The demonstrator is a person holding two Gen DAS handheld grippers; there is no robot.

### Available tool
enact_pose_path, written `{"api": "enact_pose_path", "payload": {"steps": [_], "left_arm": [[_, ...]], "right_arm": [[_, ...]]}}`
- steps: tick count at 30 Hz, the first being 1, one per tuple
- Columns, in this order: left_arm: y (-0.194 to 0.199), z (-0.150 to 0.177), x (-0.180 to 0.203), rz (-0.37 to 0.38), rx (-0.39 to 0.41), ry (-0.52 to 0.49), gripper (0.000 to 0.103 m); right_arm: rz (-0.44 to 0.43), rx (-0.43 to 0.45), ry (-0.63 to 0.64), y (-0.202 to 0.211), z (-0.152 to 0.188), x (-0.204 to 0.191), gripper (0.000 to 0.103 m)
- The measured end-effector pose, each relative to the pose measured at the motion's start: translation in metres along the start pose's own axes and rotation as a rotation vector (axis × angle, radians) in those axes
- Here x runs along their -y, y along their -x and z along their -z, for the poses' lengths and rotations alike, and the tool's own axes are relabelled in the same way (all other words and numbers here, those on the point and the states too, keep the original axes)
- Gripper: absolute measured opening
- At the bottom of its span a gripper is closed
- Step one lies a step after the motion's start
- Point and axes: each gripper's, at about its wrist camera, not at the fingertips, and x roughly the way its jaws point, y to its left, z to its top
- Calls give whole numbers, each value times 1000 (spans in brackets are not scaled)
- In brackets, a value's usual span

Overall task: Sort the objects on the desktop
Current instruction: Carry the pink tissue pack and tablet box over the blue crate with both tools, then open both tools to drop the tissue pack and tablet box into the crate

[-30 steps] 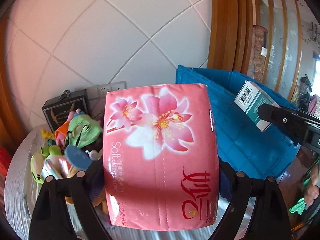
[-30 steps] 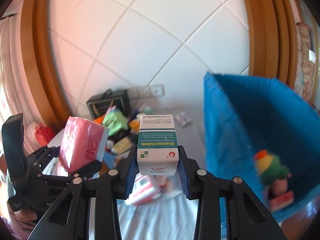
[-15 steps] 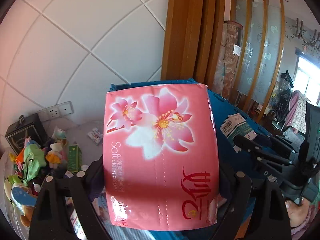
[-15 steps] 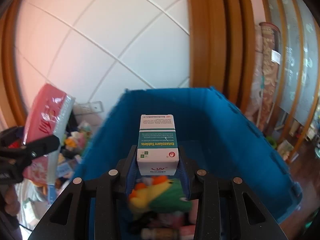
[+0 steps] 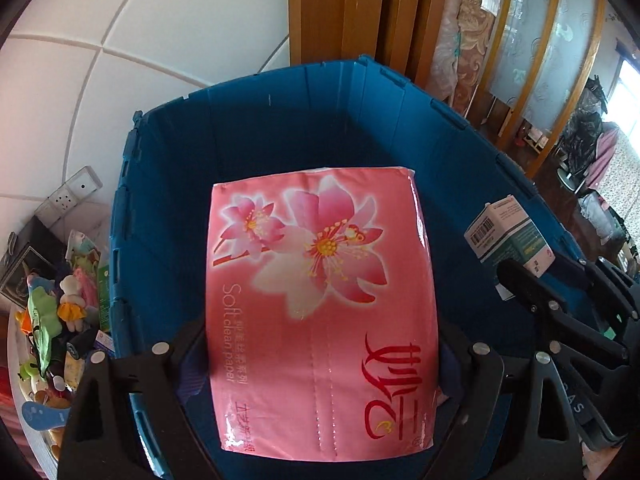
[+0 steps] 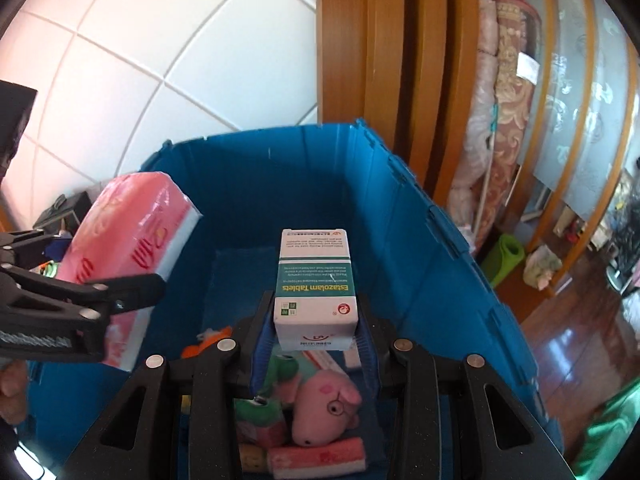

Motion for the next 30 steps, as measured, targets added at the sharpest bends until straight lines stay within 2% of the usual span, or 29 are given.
{"api": "enact_pose_path", "payload": {"steps": [3, 7, 9, 11, 17, 18, 20, 22, 25, 27, 28, 29, 30], "left_arm": [[-28, -5, -6, 1, -85, 32, 90], [-56, 3, -9, -33, -145, 41, 90], [-64, 5, -8, -45, -158, 43, 90], [-67, 8, -6, -50, -162, 32, 90], [-58, 12, 5, -87, -126, -2, 91], [-54, 12, 7, -93, -109, -3, 91], [-47, 13, 8, -98, -81, -2, 91], [-43, 15, 6, -77, -65, 9, 91], [-42, 14, 1, -53, -62, 26, 91], [-40, 7, -8, -20, -11, 51, 91], [-41, 6, -8, -45, -5, 41, 91], [-47, 4, -7, -100, -36, 43, 91], [-47, 3, -9, -108, -45, 57, 91]], "right_arm": [[-10, -114, 7, -26, -11, 6, 36], [-11, -269, 32, -61, -4, 11, 36], [-43, -289, 29, -67, -3, 14, 36], [-19, -310, 28, -70, -2, 14, 36], [-41, -353, 12, -77, 2, 19, 38], [-32, -359, 12, -78, 0, 19, 40], [-11, -360, 18, -76, 2, 17, 50], [2, -355, 33, -75, -1, 13, 75], [22, -345, 51, -74, -1, 10, 78], [24, -344, 44, -74, -2, 11, 82], [20, -344, 38, -74, -3, 11, 84], [16, -344, 34, -75, -4, 13, 84], [16, -345, 29, -75, -4, 15, 84]]}}
